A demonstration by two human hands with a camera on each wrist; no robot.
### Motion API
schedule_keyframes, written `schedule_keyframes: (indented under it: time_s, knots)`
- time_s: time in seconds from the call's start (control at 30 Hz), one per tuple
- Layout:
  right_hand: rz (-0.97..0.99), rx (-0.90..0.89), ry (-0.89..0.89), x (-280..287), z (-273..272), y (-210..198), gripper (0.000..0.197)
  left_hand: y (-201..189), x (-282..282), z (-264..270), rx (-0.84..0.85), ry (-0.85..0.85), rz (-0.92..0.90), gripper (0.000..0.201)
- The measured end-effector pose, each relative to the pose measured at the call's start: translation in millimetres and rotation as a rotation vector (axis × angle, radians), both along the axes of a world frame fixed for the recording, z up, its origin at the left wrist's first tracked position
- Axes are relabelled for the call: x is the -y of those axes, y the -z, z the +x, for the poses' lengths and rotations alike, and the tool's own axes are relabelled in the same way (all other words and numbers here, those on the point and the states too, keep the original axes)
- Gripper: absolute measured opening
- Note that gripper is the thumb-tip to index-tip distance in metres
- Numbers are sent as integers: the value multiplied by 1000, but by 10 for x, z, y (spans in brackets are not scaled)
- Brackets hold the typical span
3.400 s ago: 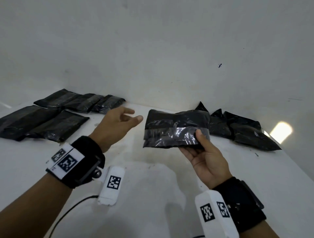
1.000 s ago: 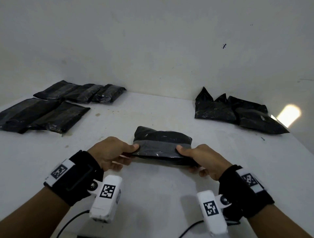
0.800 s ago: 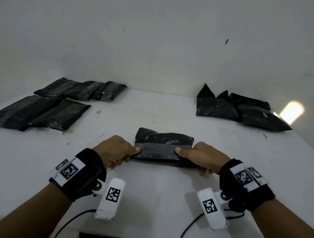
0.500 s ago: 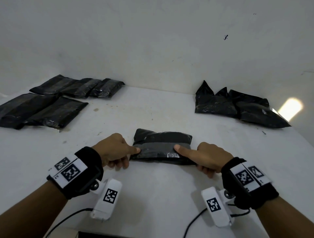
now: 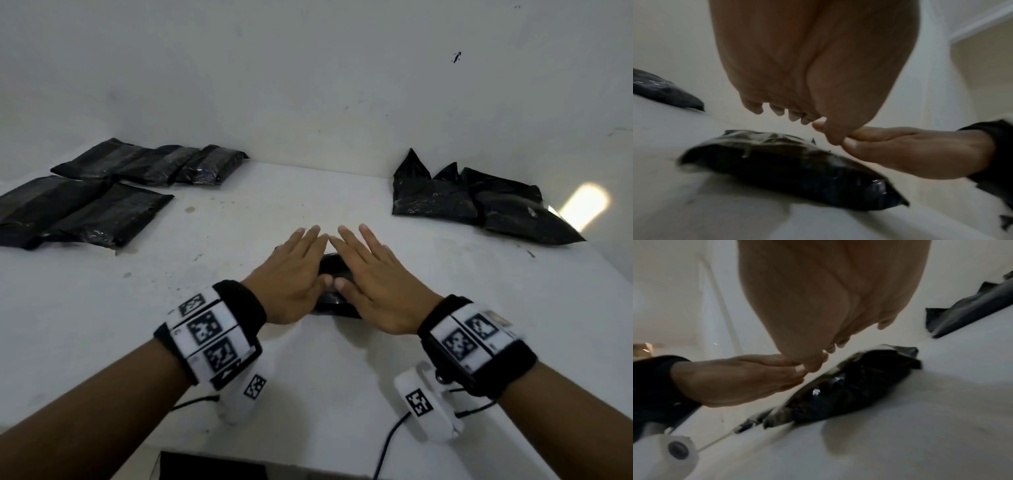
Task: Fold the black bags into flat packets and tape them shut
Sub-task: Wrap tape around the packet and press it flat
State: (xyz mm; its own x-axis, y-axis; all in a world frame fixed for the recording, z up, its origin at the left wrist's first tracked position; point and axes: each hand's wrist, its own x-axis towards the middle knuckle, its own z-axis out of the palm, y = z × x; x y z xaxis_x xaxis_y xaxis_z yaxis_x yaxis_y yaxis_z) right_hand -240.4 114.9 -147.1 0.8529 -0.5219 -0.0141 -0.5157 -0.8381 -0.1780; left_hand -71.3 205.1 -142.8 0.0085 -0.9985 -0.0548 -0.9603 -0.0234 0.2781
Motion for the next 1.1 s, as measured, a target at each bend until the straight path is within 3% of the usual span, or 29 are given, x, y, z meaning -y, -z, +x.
schedule_keyframes:
  time_s: [0.1,0.2,0.43,0.7,1.1]
  knots:
    - [139,-131,67,86,0,39,69,70,102,64,4,-63,232,72]
    - [264,-133,71,133,-13,72,70,93,117,90,-54,-58,305,74]
    - [416,-98,68,178,6,130,76,115,108,121,-158,-43,335,78]
    - [458,-123,36,218,0,94,84,106,70,206,-229,-3,342,90]
    - [496,-206,-50,343,-32,58,86,123,44,299,-241,36,341,87]
